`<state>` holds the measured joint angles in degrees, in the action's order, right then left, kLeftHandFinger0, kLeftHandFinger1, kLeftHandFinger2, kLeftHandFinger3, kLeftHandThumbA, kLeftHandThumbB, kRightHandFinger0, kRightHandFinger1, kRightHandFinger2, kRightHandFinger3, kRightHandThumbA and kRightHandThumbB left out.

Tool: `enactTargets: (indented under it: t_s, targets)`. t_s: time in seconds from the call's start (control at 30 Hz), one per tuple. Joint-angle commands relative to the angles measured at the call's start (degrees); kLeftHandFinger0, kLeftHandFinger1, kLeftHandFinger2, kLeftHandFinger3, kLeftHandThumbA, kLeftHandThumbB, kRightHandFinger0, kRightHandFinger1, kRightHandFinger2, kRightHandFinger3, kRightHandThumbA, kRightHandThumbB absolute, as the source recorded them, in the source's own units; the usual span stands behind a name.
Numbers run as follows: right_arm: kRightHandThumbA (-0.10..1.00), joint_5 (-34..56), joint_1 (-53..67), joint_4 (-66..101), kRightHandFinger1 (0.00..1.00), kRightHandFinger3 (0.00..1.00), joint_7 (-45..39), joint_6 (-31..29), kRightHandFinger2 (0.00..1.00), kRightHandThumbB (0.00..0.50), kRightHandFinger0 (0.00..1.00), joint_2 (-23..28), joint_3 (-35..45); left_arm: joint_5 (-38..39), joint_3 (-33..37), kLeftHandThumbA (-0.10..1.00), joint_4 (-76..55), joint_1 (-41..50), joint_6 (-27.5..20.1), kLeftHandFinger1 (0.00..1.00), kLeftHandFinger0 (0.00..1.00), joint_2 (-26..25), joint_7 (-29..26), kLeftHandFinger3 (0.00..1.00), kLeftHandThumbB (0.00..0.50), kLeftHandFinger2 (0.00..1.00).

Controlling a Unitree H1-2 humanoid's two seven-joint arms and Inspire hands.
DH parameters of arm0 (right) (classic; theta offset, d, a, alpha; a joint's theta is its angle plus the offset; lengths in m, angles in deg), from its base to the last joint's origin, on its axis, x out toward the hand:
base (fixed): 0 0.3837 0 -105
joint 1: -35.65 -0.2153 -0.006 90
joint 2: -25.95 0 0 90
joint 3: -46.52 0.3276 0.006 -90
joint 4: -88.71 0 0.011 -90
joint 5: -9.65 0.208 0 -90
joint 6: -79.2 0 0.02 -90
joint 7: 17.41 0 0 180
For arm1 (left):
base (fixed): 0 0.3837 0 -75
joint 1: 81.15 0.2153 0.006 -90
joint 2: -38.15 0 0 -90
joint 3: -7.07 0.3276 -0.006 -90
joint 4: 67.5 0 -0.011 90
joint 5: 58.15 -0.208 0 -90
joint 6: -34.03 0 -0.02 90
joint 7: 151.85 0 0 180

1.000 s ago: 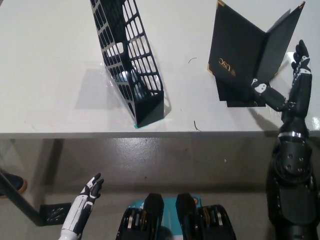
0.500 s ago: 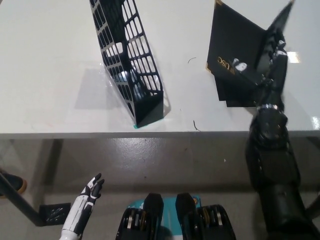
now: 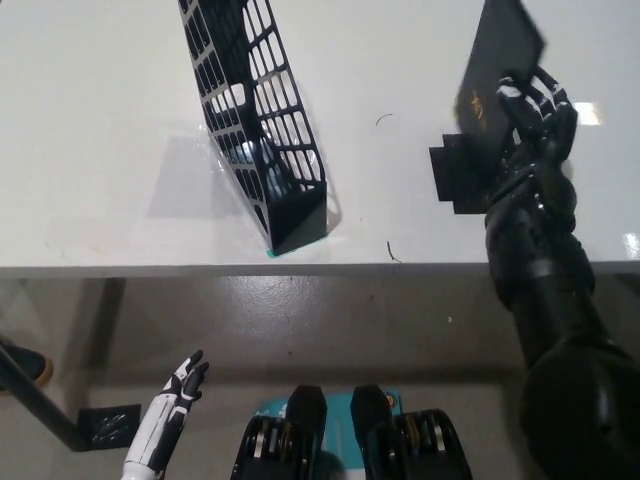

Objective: A notebook is kept standing on the table on the right hand side and a black shelf is kept on the left hand side and the robot uses its right hand to grab the notebook and places it in the shelf

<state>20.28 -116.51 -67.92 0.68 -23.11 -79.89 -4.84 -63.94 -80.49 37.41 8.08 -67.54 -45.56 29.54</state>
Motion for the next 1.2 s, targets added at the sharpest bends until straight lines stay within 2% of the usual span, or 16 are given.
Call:
enactTargets:
  t_s: [0.0,0.03,0.13,0.23,0.3,0.33,0.4,0.47,0.5,0.6,0.7,0.8,0.93,0.97,1.0,1.17]
  targets:
    - [-0.1,18.2,-11.6,-5.1,0.0,0.23,-4.9,-1.8,0.39,0.101,0.0,0.6,10.2,1.4,-0.7,1.0,-1.9,-0.9,-2.6,1.0,1.0,-0.3,0.5,1.0,0.161,1.0]
    - [-0.1,18.1,-11.6,-5.0,0.0,0.33,-5.2,-1.8,0.44,0.089,0.0,0.6,10.5,1.6,-0.7,1.0,-1.7,-1.0,-2.7,1.0,1.0,-0.2,0.6,1.0,0.165,1.0]
    - [-0.1,18.1,-11.4,-4.8,0.0,0.28,-6.1,-1.6,0.52,0.085,0.0,0.6,11.3,0.5,-0.7,1.0,-1.9,-0.6,-2.3,1.0,1.0,-0.1,-0.3,1.0,0.167,1.0]
    - [-0.1,18.5,-11.5,-4.5,0.0,0.41,-6.3,-1.3,0.54,0.089,0.0,1.0,11.5,1.2,-0.8,1.0,-1.7,-0.8,-3.0,1.0,1.0,-0.1,0.0,1.0,0.135,1.0]
    - [-0.1,18.6,-11.5,-4.6,0.0,0.39,-6.3,-1.5,0.53,0.107,0.0,1.3,11.3,1.4,-0.9,1.0,-1.8,-1.0,-2.4,1.0,1.0,-0.1,0.1,1.0,0.142,1.0]
    - [-0.1,18.7,-11.2,-4.6,0.0,0.23,-6.8,-2.3,0.52,0.113,0.0,1.5,11.0,0.9,-0.7,1.0,-1.9,-1.0,-2.4,1.0,1.0,-0.3,0.1,1.0,0.148,1.0]
    - [-0.1,18.6,-10.9,-4.4,0.01,0.15,-6.7,-2.8,0.53,0.109,0.0,1.7,10.1,0.9,-0.7,1.0,-1.8,-1.0,-2.9,1.0,1.0,-0.4,0.2,1.0,0.138,1.0]
    - [-0.1,18.9,-10.4,-3.9,0.04,0.19,-6.8,-3.2,0.56,0.11,0.0,1.6,9.3,1.0,-0.7,1.0,-1.6,-0.9,-3.2,1.0,1.0,-0.4,0.1,1.0,0.125,1.0]
    - [-0.1,18.8,-10.2,-3.6,0.05,0.35,-6.9,-3.3,0.56,0.114,0.0,1.6,8.8,0.9,-0.7,1.0,-1.4,-0.9,-3.2,1.0,1.0,-0.3,0.0,1.0,0.122,1.0]
    - [-0.1,18.7,-9.3,-0.7,0.04,0.55,-7.6,-3.2,0.55,0.107,0.0,1.0,6.7,0.8,-0.7,1.0,-1.4,-0.8,-3.5,1.0,1.0,-0.2,-0.1,1.0,0.111,1.0]
    - [-0.1,15.8,-7.7,6.9,0.1,0.85,-6.7,-3.2,0.7,0.06,0.0,-0.6,1.5,1.1,-0.8,1.0,-1.2,-1.1,-3.5,1.0,1.0,-0.2,0.1,1.0,0.126,1.0]
    - [-0.1,8.1,-5.1,19.1,0.14,0.78,-3.8,-5.0,0.71,0.026,0.0,-2.6,-6.7,1.1,-0.8,1.0,-1.4,-1.2,-3.0,1.0,1.0,-0.3,0.1,1.0,0.142,1.0]
    - [-0.1,2.8,-2.5,32.7,0.09,0.64,-0.4,-2.6,0.57,0.106,0.0,-4.3,-13.0,1.0,-0.8,1.0,-1.6,-1.2,-2.7,1.0,1.0,-0.3,0.1,1.0,0.136,1.0]
    - [-0.1,0.2,-1.6,36.0,0.09,0.65,-0.3,-3.3,0.56,0.1,0.0,-4.6,-15.0,1.0,-0.8,1.0,-1.7,-1.1,-2.6,1.0,1.0,-0.3,0.1,1.0,0.128,1.0]
    - [-0.1,-5.4,-0.4,42.4,0.18,0.76,1.6,-2.5,0.68,0.11,0.0,-5.5,-18.0,1.3,-0.8,1.0,-1.8,-0.9,-2.2,1.0,1.0,-0.3,0.4,1.0,0.133,1.0]
    - [-0.1,-13.7,1.9,55.4,0.23,0.82,2.0,-1.6,0.7,0.067,0.0,-7.2,-23.9,0.7,-0.7,1.0,-1.1,-1.0,-3.3,1.0,1.0,-0.4,0.0,1.0,0.136,1.0]
